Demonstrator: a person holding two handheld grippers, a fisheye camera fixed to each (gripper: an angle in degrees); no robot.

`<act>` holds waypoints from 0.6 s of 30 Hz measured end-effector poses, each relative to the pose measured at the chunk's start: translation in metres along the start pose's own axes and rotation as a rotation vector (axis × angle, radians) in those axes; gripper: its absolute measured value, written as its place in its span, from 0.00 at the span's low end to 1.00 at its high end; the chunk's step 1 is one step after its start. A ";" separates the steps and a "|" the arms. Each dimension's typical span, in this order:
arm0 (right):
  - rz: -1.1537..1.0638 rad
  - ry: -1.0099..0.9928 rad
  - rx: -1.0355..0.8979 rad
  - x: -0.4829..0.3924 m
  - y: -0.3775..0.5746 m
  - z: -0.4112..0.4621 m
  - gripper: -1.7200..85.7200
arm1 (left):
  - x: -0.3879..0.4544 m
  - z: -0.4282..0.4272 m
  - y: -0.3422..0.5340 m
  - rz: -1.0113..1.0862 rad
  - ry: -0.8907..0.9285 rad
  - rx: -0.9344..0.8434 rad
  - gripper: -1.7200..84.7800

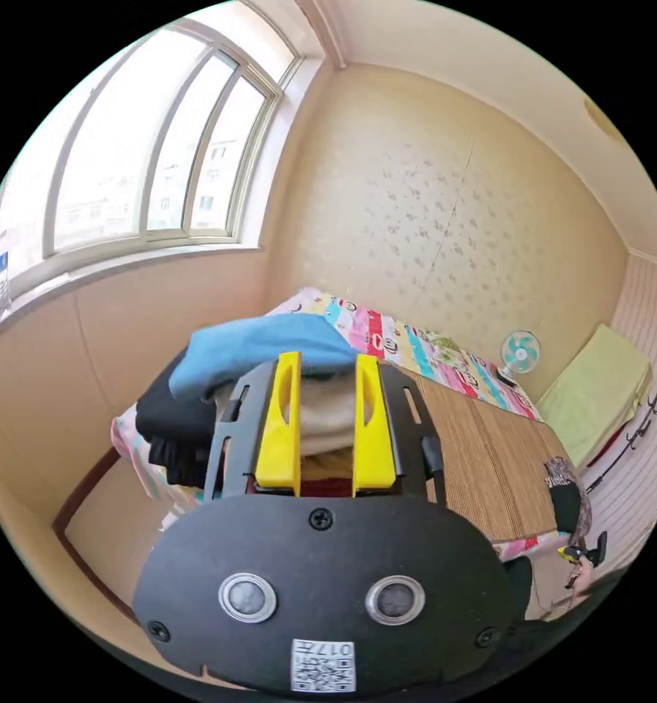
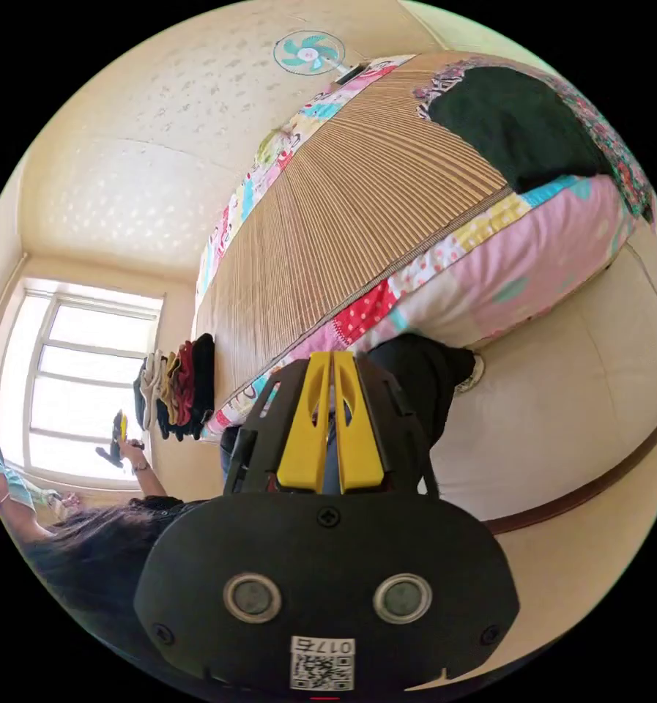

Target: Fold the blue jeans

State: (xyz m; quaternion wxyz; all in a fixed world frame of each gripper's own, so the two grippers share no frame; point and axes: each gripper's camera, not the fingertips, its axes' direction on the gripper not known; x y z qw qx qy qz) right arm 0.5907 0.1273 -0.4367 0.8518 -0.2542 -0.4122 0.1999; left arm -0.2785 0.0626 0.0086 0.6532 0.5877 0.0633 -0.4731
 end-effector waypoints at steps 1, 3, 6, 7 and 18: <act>-0.016 -0.010 0.003 -0.008 -0.004 0.005 0.02 | -0.012 0.018 -0.022 -0.030 -0.034 -0.027 0.17; -0.052 -0.066 0.016 -0.030 -0.013 0.024 0.02 | -0.025 0.060 -0.043 -0.058 -0.080 -0.122 0.15; -0.045 -0.152 0.025 -0.037 -0.009 0.048 0.02 | -0.031 0.121 -0.047 -0.133 -0.036 -0.258 0.07; -0.041 -0.163 0.027 -0.036 -0.007 0.052 0.02 | -0.028 0.123 -0.047 -0.191 0.024 -0.232 0.05; -0.060 -0.143 0.074 -0.051 0.025 0.106 0.02 | 0.330 0.126 -0.057 0.335 0.885 -0.271 0.01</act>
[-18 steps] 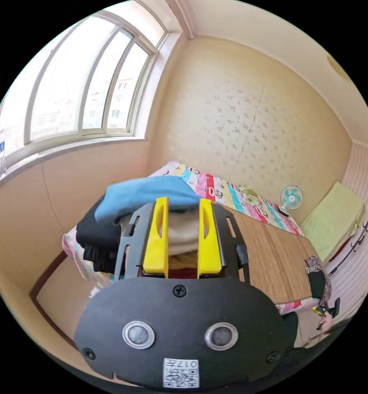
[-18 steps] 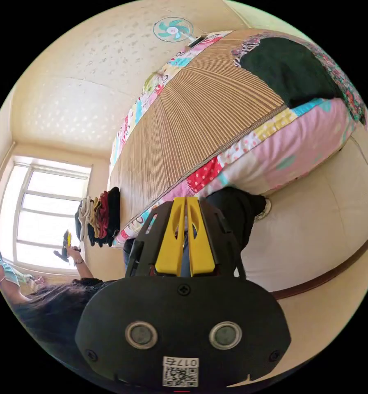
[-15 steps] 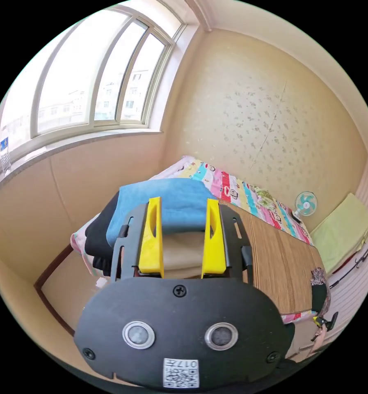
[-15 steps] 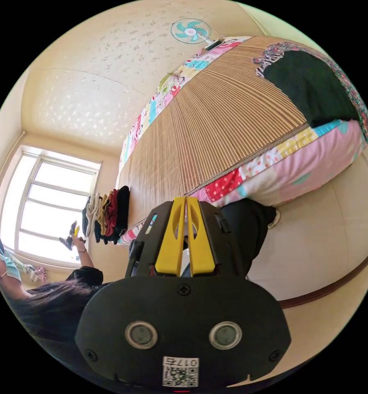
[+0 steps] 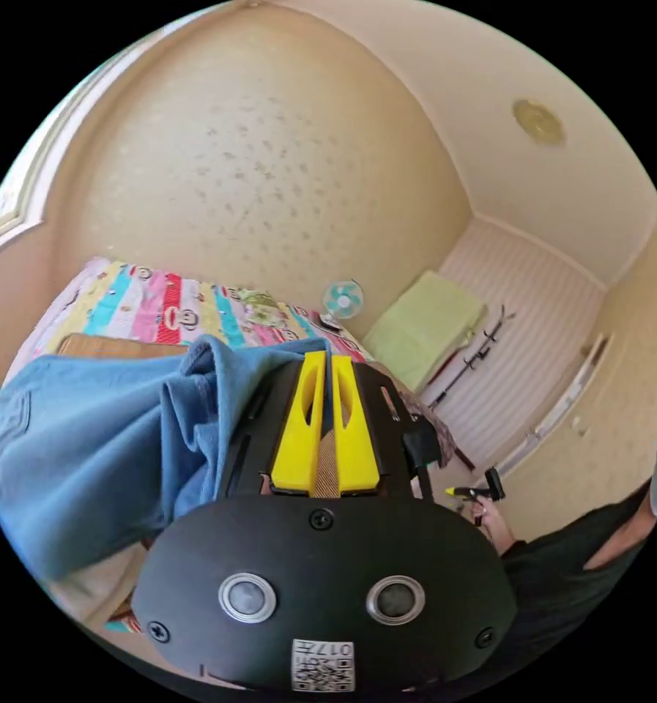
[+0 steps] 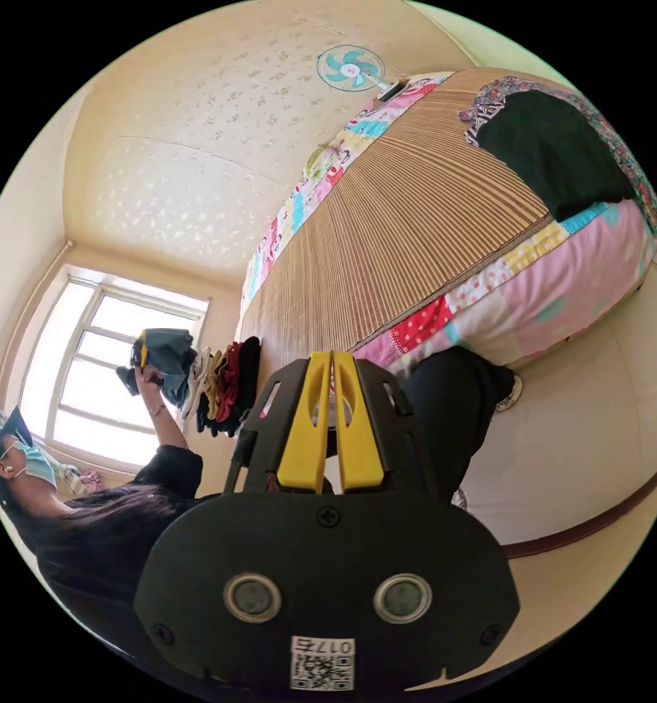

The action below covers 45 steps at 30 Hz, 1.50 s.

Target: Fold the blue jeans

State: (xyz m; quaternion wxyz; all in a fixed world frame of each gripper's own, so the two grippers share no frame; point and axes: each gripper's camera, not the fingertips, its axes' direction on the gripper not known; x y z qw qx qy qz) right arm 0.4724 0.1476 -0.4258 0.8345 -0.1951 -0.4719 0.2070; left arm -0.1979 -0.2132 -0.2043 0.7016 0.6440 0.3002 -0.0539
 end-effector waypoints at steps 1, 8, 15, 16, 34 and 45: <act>-0.003 0.009 -0.001 -0.002 0.001 0.004 0.02 | 0.032 0.047 0.006 0.066 0.108 -0.076 0.01; -0.016 0.210 -0.104 -0.014 0.021 0.097 0.03 | 0.110 0.286 0.175 0.039 0.450 -0.549 0.01; -0.711 0.173 -0.184 -0.187 0.098 0.309 0.07 | 0.055 0.220 0.337 -0.380 0.479 -0.373 0.01; -0.776 0.156 -0.226 -0.203 0.108 0.335 0.08 | 0.043 0.190 0.344 -0.413 0.416 -0.324 0.01; -1.218 0.422 -0.129 -0.396 0.238 0.662 0.06 | -0.033 0.058 0.394 -0.727 -0.056 -0.046 0.14; -1.134 -0.040 0.357 -0.515 0.139 0.335 0.05 | -0.005 0.135 0.316 -0.570 -0.197 0.010 0.21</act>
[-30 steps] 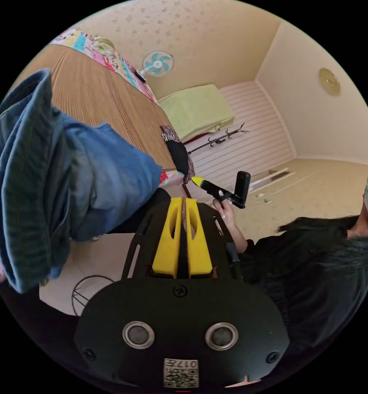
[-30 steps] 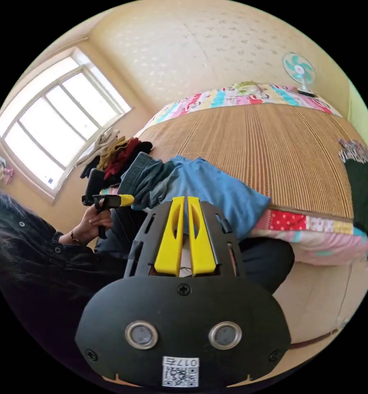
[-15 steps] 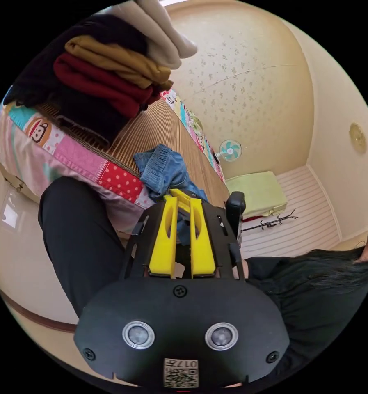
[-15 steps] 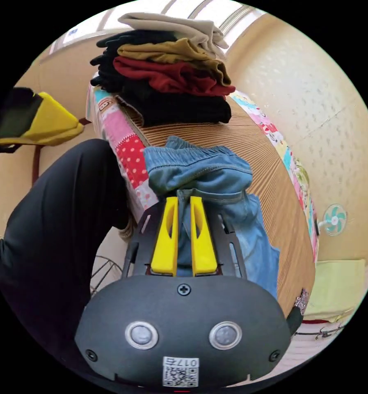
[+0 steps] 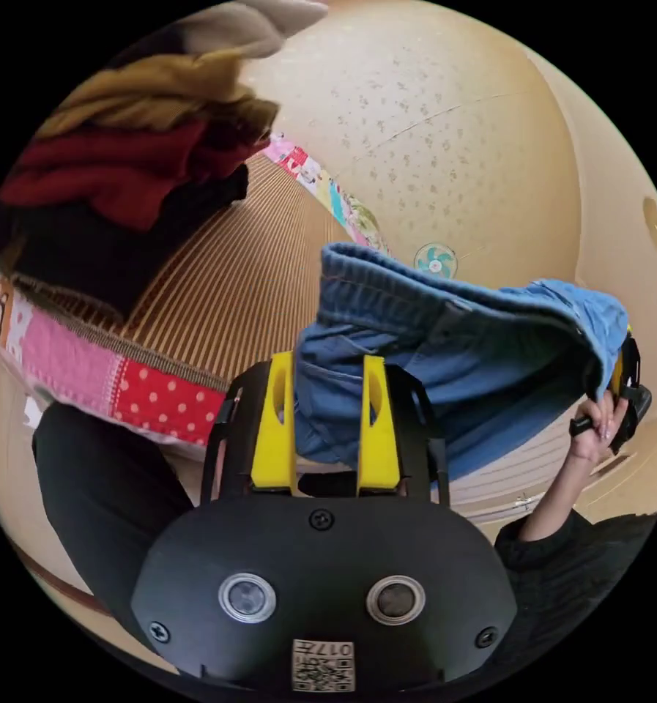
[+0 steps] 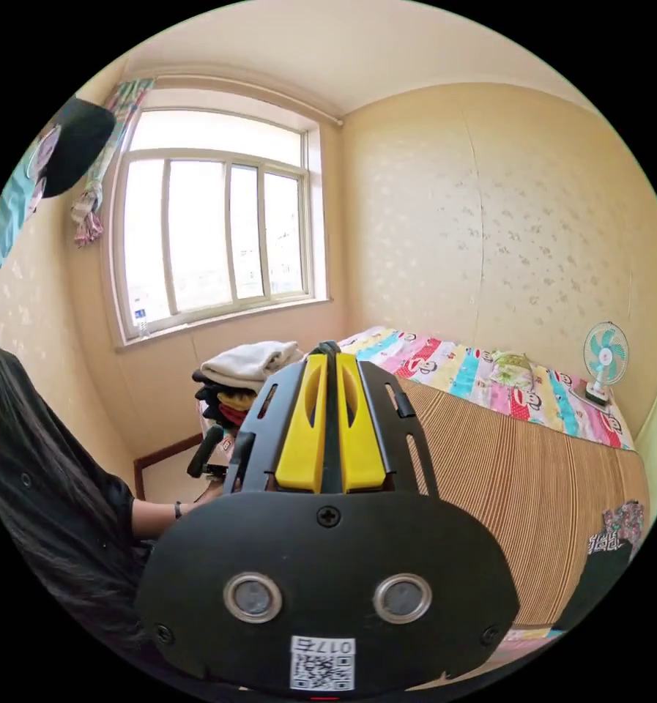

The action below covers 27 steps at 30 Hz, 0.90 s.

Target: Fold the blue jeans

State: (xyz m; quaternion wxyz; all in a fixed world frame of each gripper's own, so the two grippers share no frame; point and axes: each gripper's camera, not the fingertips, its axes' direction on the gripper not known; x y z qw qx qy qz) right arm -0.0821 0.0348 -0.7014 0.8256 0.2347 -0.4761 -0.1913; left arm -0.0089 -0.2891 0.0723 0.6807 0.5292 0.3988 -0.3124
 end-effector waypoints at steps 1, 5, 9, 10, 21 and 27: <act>-0.007 -0.009 0.044 0.001 -0.010 -0.019 0.05 | 0.025 -0.016 -0.003 0.051 0.000 0.077 0.24; -0.092 -0.080 0.291 0.007 -0.079 -0.134 0.05 | 0.115 -0.055 -0.022 0.376 0.384 0.184 0.26; -0.221 -0.166 0.388 0.007 -0.142 -0.195 0.05 | 0.234 -0.060 -0.065 0.552 0.930 -0.017 0.19; -0.231 -0.155 0.397 0.005 -0.151 -0.202 0.05 | 0.260 -0.074 -0.072 0.571 1.015 0.005 0.09; -0.265 -0.030 0.509 -0.002 -0.298 -0.350 0.05 | 0.383 -0.353 -0.110 0.709 1.020 0.596 0.01; -0.237 0.008 0.537 0.002 -0.340 -0.358 0.05 | 0.426 -0.382 -0.079 0.752 0.616 0.476 0.12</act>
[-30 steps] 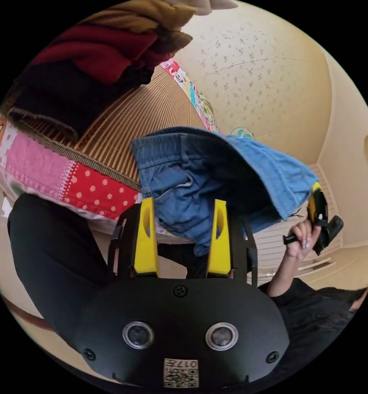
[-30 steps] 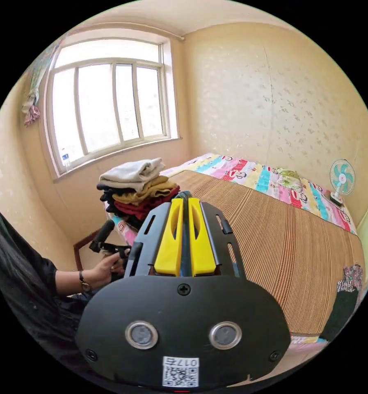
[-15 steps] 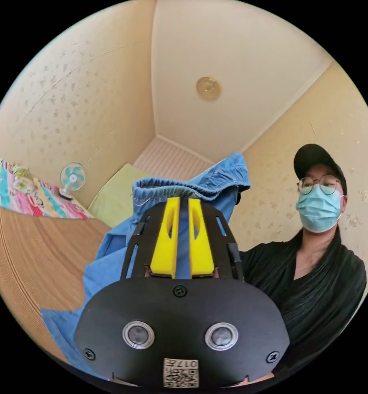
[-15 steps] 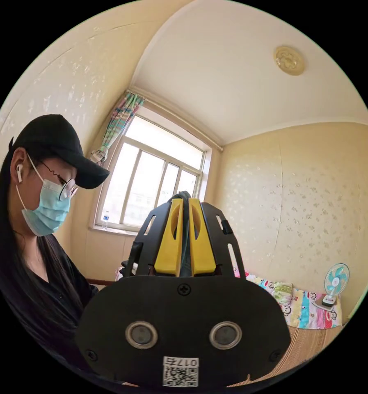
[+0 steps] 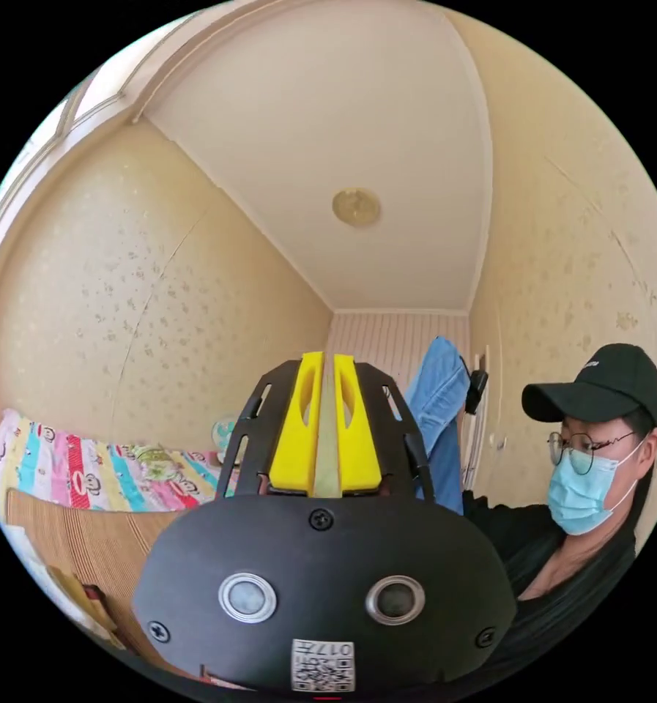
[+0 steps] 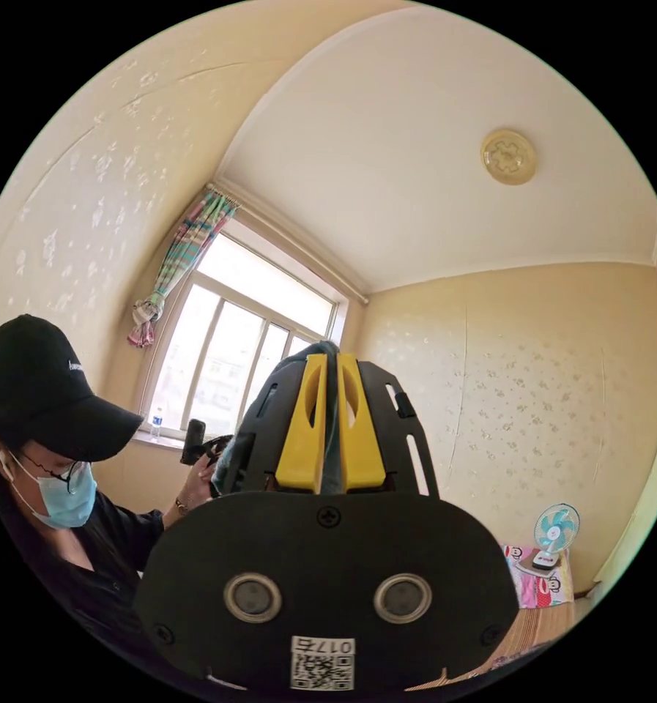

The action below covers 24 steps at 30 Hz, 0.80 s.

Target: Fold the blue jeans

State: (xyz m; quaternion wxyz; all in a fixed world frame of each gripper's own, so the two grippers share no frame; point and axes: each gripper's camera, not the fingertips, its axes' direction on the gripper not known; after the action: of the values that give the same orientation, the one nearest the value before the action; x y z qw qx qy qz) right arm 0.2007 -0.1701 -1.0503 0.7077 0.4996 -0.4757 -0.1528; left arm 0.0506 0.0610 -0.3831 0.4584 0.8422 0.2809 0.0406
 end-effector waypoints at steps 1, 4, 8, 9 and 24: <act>0.003 0.002 0.008 0.002 -0.001 0.003 0.05 | -0.003 0.014 0.031 -0.060 0.032 -0.056 0.19; 0.051 0.014 0.059 0.013 -0.002 0.015 0.05 | -0.005 0.073 0.116 -0.218 0.287 -0.341 0.23; 0.133 -0.039 0.166 0.031 0.004 0.024 0.05 | 0.013 0.120 0.178 -0.251 0.314 -0.432 0.26; 0.148 -0.054 0.180 0.036 0.005 0.027 0.05 | 0.012 0.133 0.186 -0.272 0.337 -0.414 0.26; 0.166 0.116 0.051 0.123 0.058 -0.043 0.05 | -0.064 0.101 0.095 -0.144 0.253 -0.043 0.05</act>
State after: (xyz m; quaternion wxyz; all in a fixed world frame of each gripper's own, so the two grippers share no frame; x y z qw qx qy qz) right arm 0.2831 -0.2046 -0.9386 0.7315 0.4841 -0.4773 -0.0523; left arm 0.0711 -0.0870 -0.3536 0.4391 0.7980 0.3953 0.1192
